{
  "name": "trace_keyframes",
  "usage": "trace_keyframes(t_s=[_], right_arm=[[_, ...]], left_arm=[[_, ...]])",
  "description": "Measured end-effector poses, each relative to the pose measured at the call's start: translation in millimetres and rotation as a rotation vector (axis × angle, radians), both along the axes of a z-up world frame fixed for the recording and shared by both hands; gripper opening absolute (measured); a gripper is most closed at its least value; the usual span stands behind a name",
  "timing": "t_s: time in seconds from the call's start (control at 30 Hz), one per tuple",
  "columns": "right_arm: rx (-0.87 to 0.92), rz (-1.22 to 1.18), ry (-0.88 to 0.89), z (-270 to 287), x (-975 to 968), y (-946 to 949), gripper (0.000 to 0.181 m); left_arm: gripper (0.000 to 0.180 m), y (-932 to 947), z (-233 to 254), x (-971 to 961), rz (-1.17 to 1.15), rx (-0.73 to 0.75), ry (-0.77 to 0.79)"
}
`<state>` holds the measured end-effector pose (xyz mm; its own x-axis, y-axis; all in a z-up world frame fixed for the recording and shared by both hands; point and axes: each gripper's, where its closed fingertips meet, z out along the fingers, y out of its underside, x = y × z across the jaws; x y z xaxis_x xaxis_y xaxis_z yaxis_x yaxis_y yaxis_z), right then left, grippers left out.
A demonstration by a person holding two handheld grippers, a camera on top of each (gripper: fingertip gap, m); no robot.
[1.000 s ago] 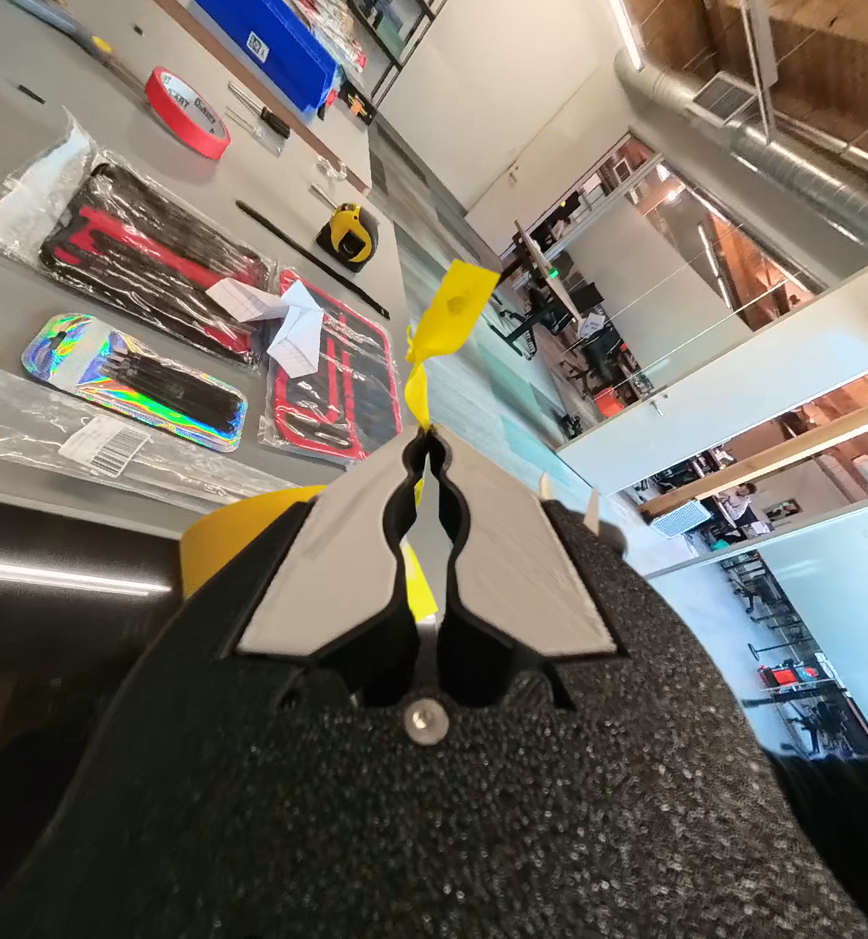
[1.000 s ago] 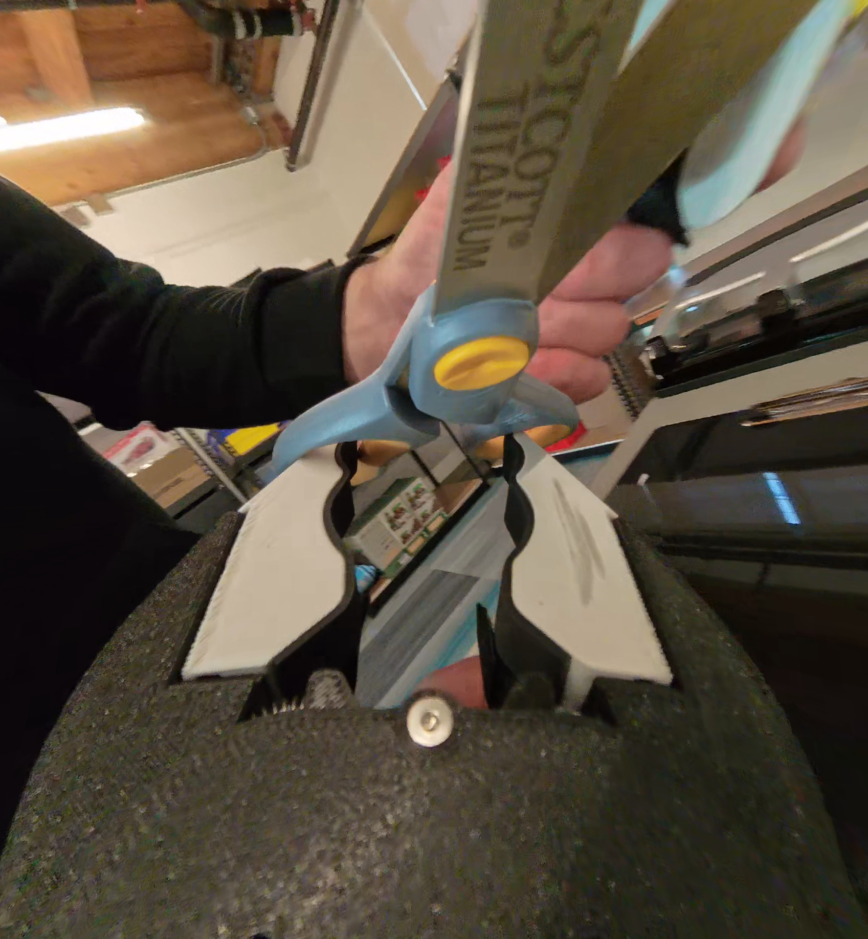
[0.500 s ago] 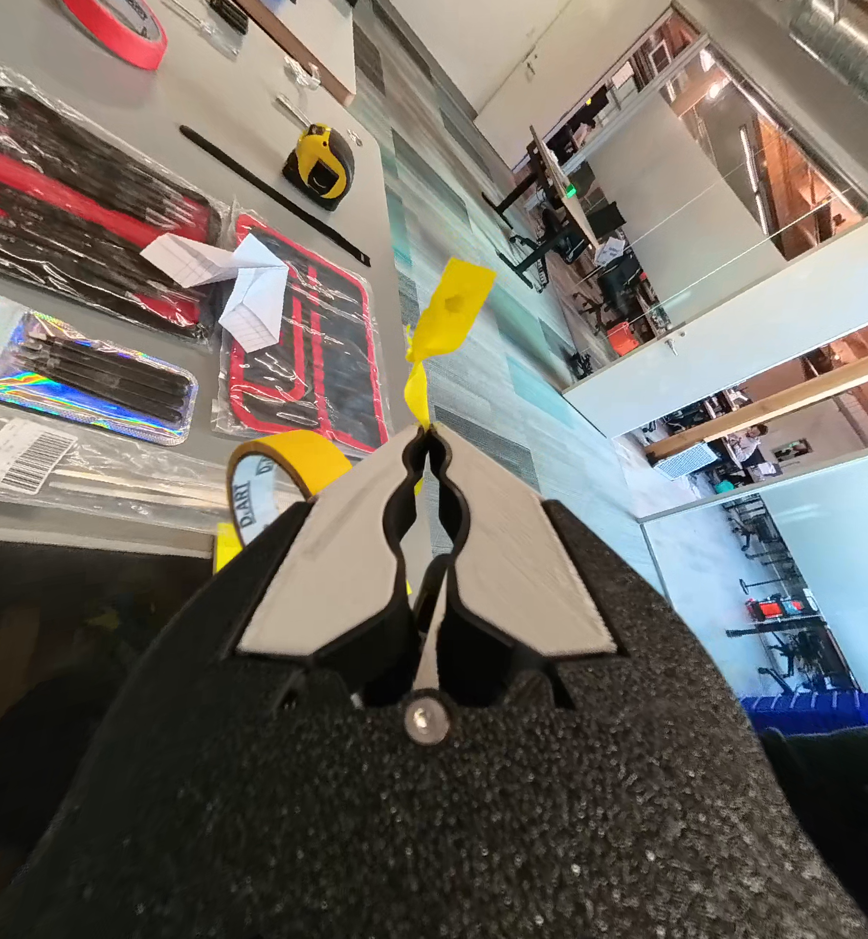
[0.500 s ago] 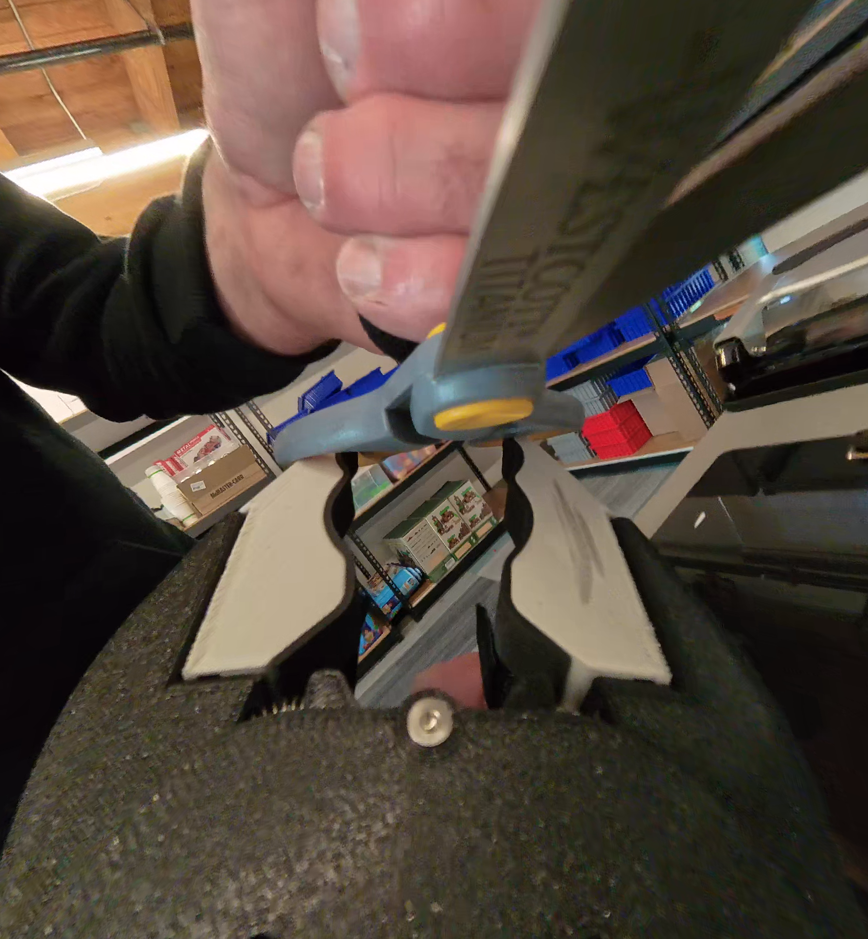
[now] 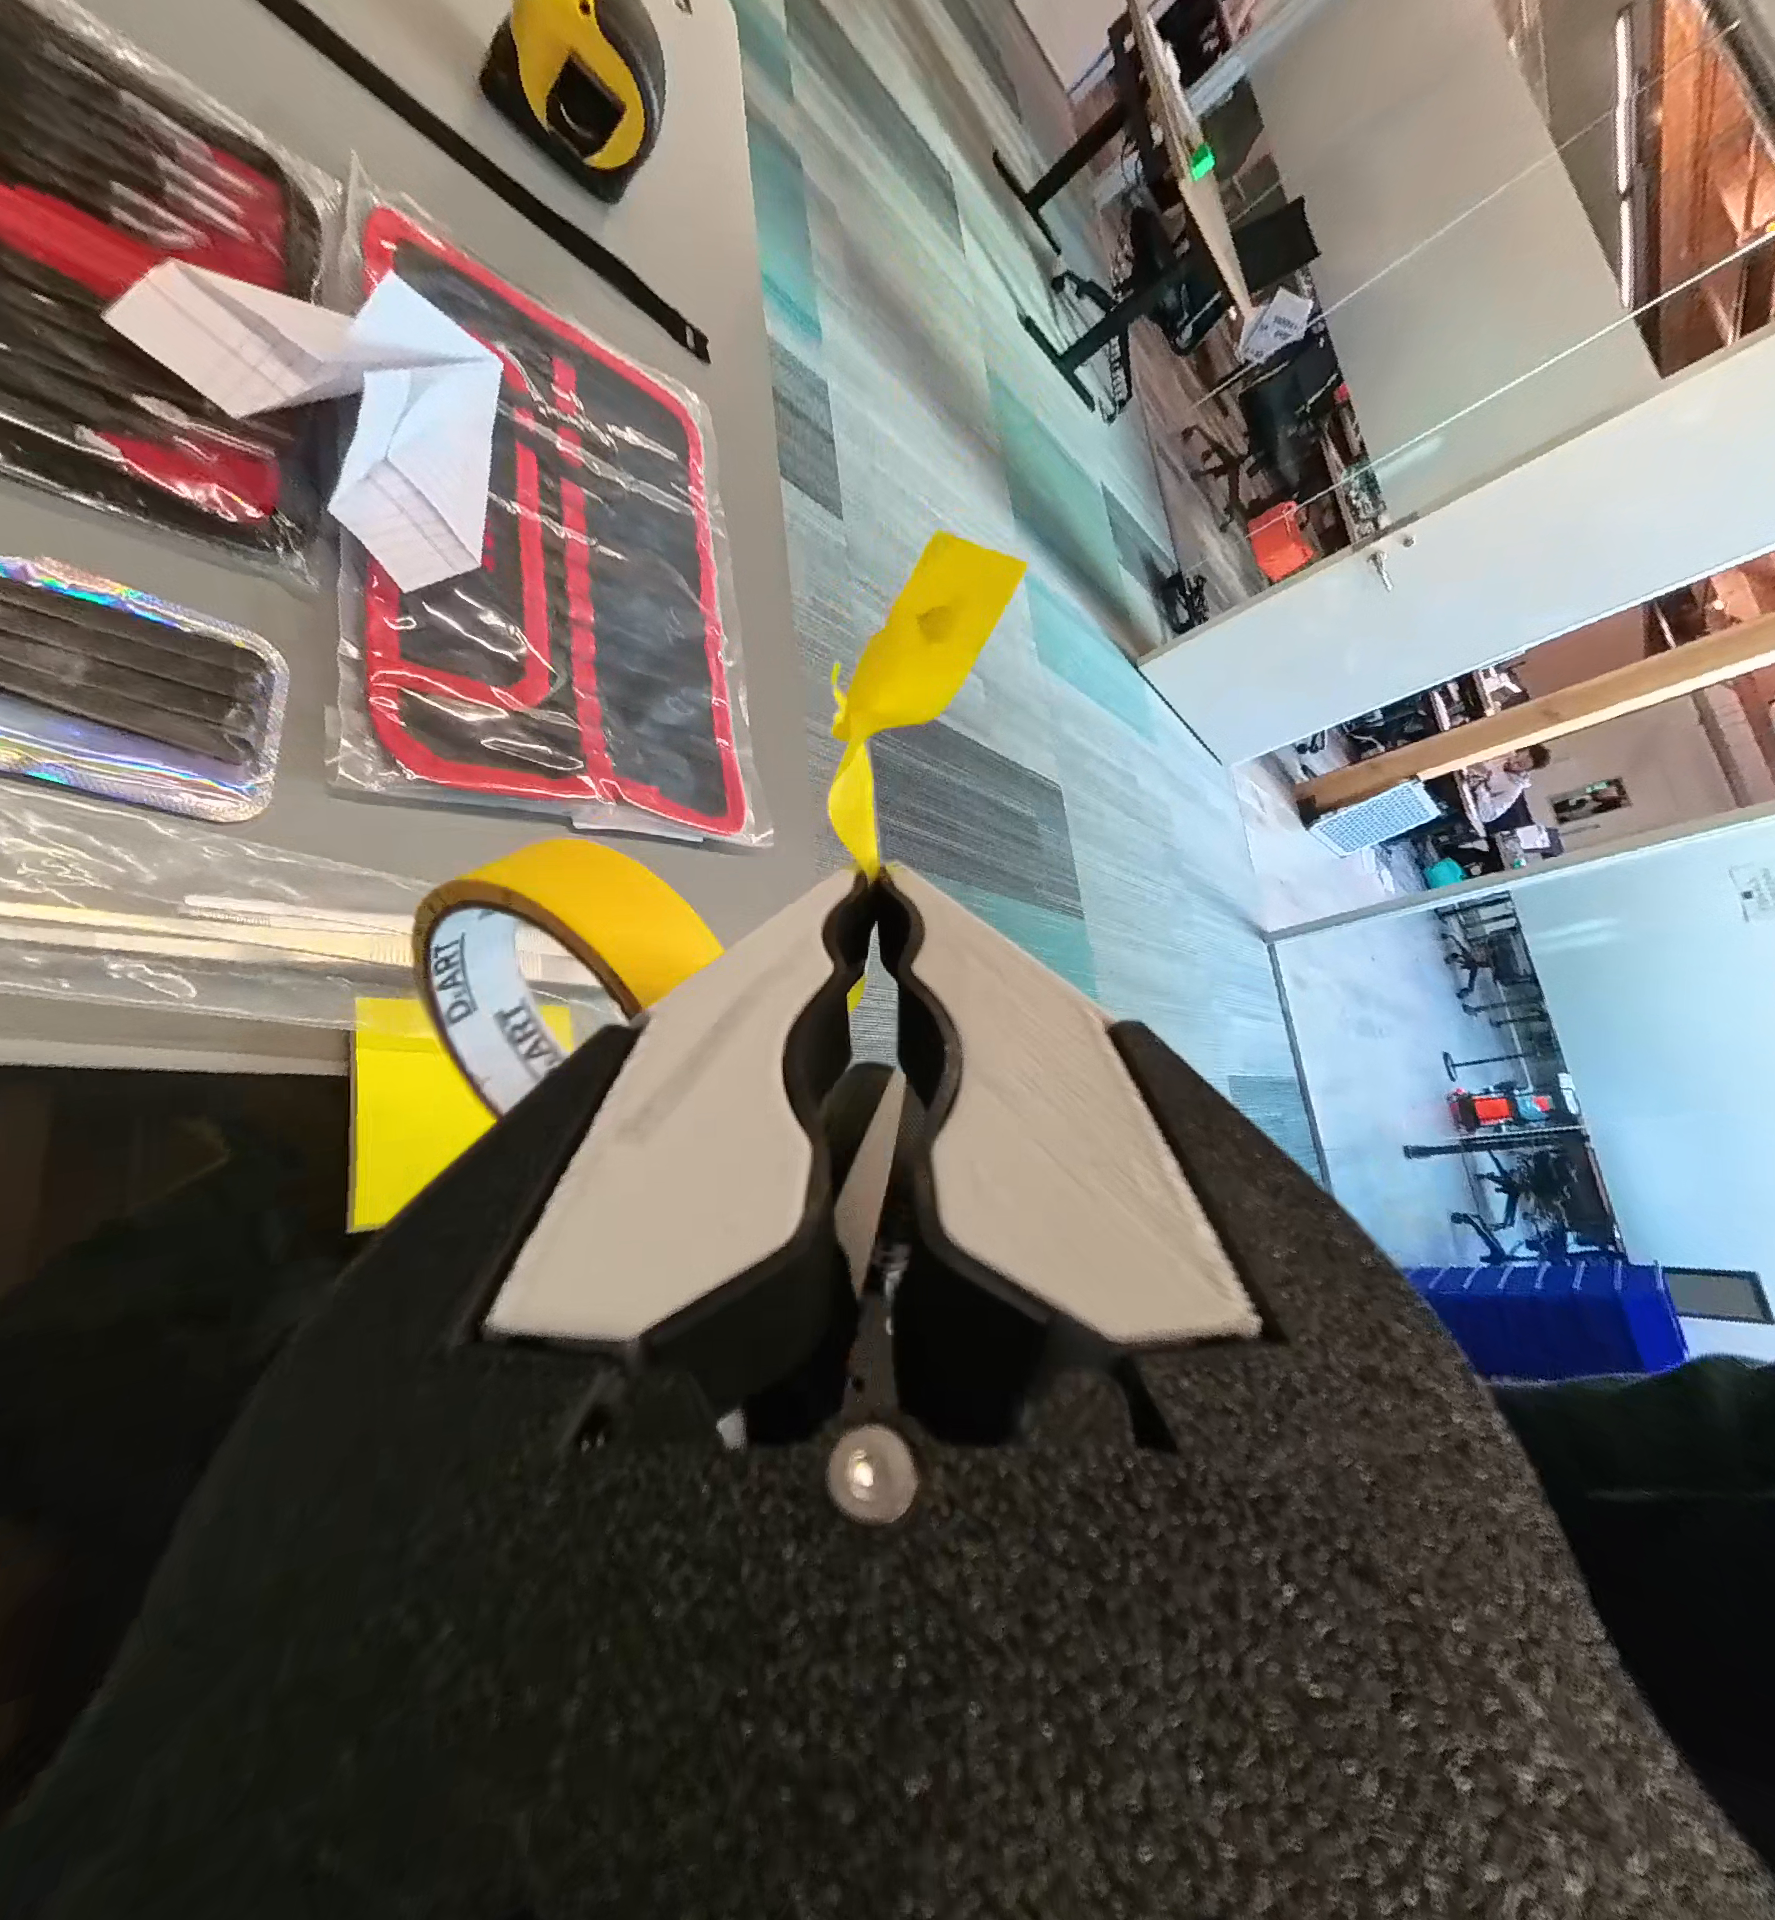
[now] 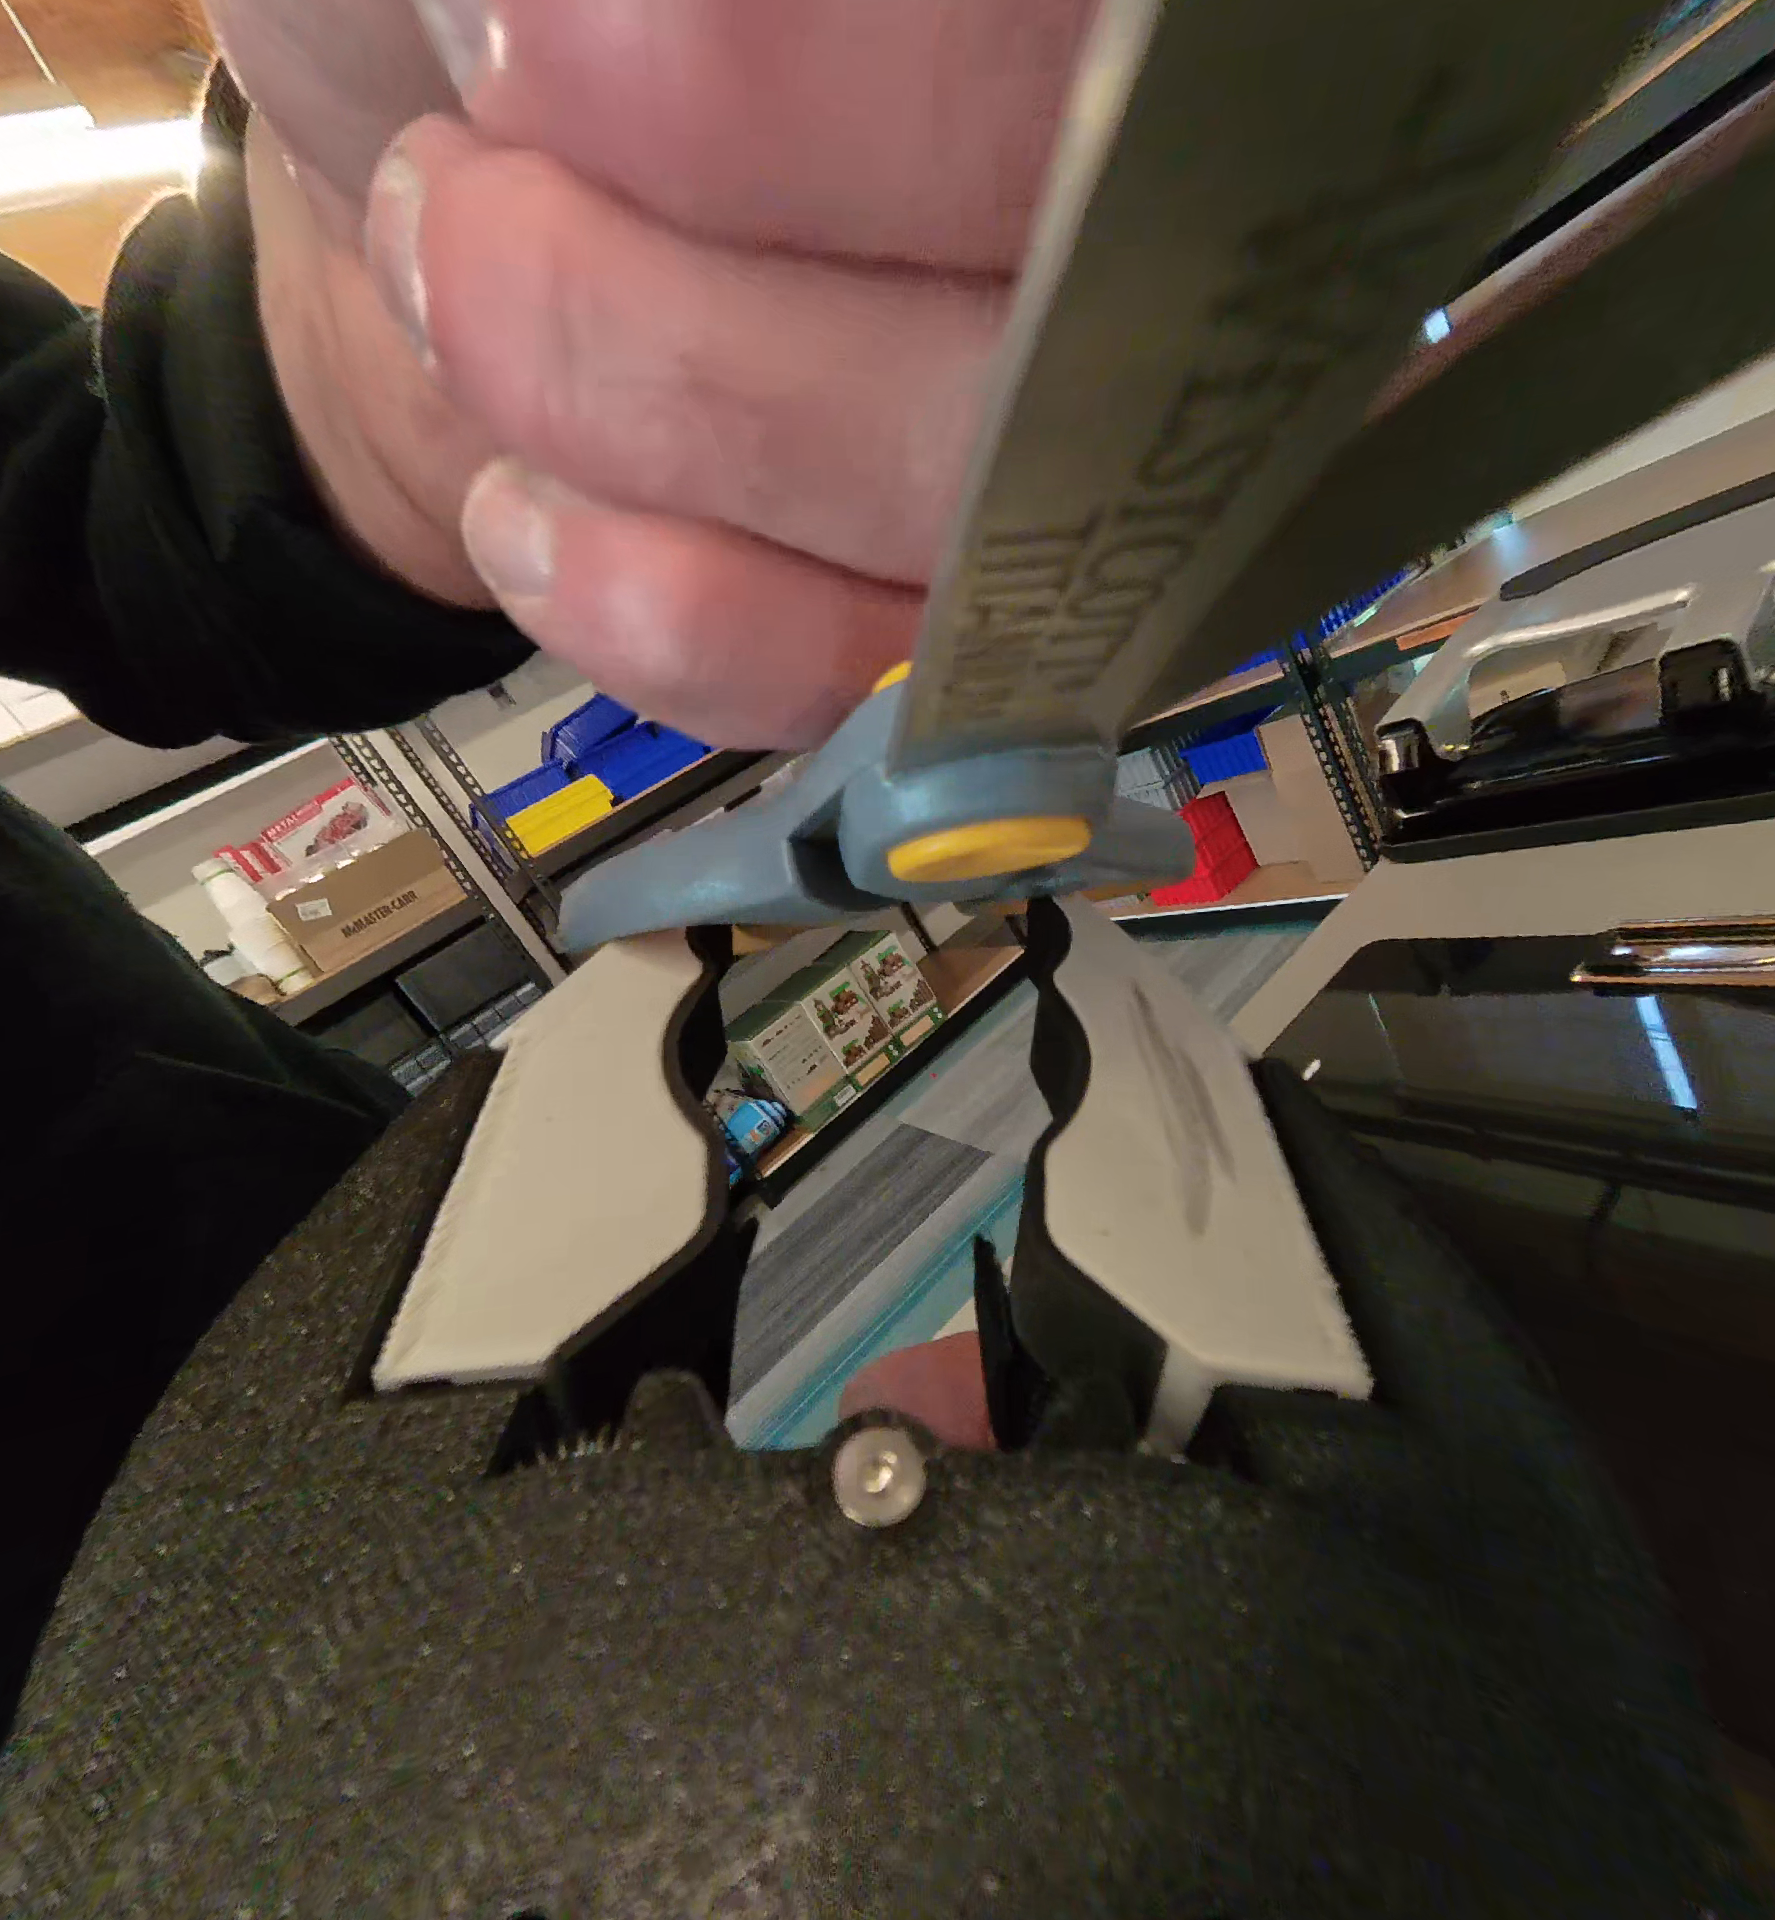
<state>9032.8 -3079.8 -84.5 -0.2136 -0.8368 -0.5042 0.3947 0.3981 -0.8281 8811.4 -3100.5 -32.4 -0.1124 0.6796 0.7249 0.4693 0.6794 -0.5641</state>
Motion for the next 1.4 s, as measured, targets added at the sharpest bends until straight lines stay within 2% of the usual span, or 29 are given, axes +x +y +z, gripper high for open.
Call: trace_keyframes(t_s=[0.23,0.4,0.93,1.2,1.4], right_arm=[[0.017,-0.047,-0.026,4.0,-9.9,-8.6,0.055],[-0.013,-0.024,-0.052,6.9,-1.7,-1.1,0.055],[-0.032,-0.078,-0.095,16.3,-21.5,-8.6,0.054],[-0.047,0.046,-0.048,13.5,-1.4,16.2,0.054],[-0.081,-0.024,-0.12,26.5,-5.9,0.2,0.054]], left_arm=[[0.0,2.8,1.5,-1.6,0.036,0.031,-0.038],[0.0,0.9,8.9,-4.3,0.085,0.048,0.001],[0.0,3.6,8.7,-2.6,0.117,0.118,-0.011],[0.0,0.5,12.0,-3.4,0.146,0.099,-0.008],[0.0,11.5,13.1,-8.6,0.139,0.154,-0.007]])
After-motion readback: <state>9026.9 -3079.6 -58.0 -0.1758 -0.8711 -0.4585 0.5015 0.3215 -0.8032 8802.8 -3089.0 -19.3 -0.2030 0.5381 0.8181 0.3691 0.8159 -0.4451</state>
